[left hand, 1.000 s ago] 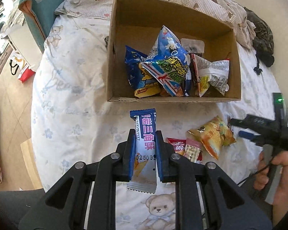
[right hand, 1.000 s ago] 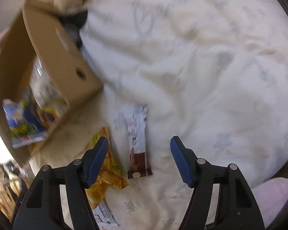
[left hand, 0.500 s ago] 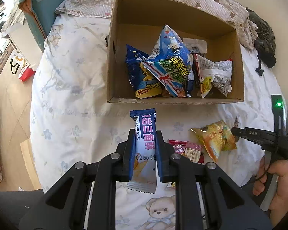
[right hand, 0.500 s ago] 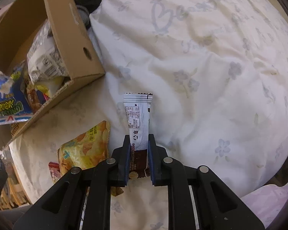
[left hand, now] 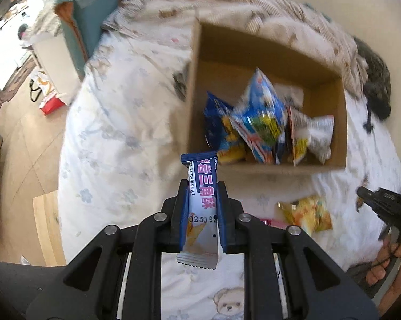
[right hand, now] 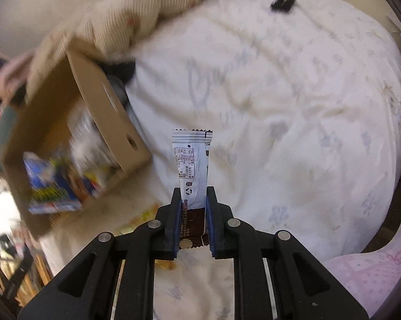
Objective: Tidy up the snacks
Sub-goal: 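Carry both bars over the cardboard box and lower them inside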
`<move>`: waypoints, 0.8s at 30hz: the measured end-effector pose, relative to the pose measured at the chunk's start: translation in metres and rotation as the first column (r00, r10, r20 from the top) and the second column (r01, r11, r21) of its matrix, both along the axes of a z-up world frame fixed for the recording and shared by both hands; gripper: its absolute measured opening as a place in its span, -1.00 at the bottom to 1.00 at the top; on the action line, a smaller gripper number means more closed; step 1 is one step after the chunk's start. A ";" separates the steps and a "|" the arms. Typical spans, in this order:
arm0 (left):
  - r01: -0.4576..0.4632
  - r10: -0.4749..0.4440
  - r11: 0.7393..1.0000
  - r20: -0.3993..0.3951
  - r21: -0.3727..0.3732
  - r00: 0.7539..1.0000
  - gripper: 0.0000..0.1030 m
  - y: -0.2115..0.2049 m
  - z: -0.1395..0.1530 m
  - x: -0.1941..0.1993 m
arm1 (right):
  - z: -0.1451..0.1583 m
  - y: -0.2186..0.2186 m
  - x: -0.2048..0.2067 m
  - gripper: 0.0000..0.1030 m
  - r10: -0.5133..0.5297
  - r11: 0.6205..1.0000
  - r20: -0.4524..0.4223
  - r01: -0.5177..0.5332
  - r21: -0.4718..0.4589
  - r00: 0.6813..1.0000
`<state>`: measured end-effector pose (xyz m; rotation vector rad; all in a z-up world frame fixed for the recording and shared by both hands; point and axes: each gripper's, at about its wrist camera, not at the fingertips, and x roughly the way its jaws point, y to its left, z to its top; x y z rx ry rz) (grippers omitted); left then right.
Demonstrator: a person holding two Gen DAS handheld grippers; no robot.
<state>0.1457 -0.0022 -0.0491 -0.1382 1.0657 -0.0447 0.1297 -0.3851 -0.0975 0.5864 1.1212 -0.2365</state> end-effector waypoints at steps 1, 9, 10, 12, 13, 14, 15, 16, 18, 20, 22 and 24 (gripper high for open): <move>-0.016 0.016 1.000 0.023 -0.003 1.000 -0.70 0.004 0.004 0.000 | 0.009 -0.002 -0.002 -0.67 -0.011 1.000 0.043 0.011 0.002 0.999; -0.159 0.160 0.987 0.115 -0.013 0.980 -0.70 0.032 0.019 0.003 | 0.066 0.012 -0.006 -0.67 0.073 0.995 0.357 -0.093 0.040 0.931; -0.164 0.165 0.986 0.125 -0.017 0.978 -0.70 0.033 0.020 0.002 | 0.068 0.017 -0.003 -0.67 0.090 0.992 0.374 -0.114 0.044 0.923; -0.161 0.162 0.987 0.145 -0.020 0.976 -0.70 0.033 0.024 0.003 | 0.069 0.028 0.003 -0.67 0.123 0.987 0.391 -0.154 0.050 0.912; -0.151 0.151 0.988 0.149 -0.016 0.977 -0.70 0.031 0.025 0.004 | 0.070 0.032 0.004 -0.67 0.132 0.985 0.392 -0.165 0.053 0.910; -0.145 0.145 0.989 0.151 -0.007 0.978 -0.70 0.029 0.026 0.006 | 0.069 0.036 0.006 -0.67 0.146 0.982 0.391 -0.182 0.058 0.909; -0.149 0.147 0.989 0.154 -0.002 0.977 -0.70 0.029 0.027 0.007 | 0.069 0.040 0.009 -0.67 0.157 0.979 0.388 -0.196 0.062 0.908; -0.149 0.149 0.989 0.153 -0.006 0.977 -0.70 0.030 0.027 0.009 | 0.069 0.044 0.011 -0.67 0.168 0.975 0.387 -0.210 0.068 0.907; -0.150 0.151 0.989 0.143 -0.016 0.978 -0.70 0.030 0.027 0.012 | 0.069 0.054 0.017 -0.67 0.193 0.970 0.387 -0.234 0.061 0.902; -0.149 0.150 0.989 0.144 -0.016 0.978 -0.70 0.029 0.028 0.013 | 0.069 0.059 0.023 -0.67 0.217 0.964 0.388 -0.259 0.057 0.896; -0.126 0.125 0.992 0.149 -0.003 0.981 -0.70 0.024 0.030 0.017 | 0.071 0.068 0.031 -0.67 0.249 0.957 0.390 -0.288 0.044 0.887; -0.094 0.089 0.995 0.164 0.027 0.983 -0.70 0.018 0.037 0.028 | 0.073 0.075 0.038 -0.67 0.280 0.948 0.385 -0.316 0.030 0.879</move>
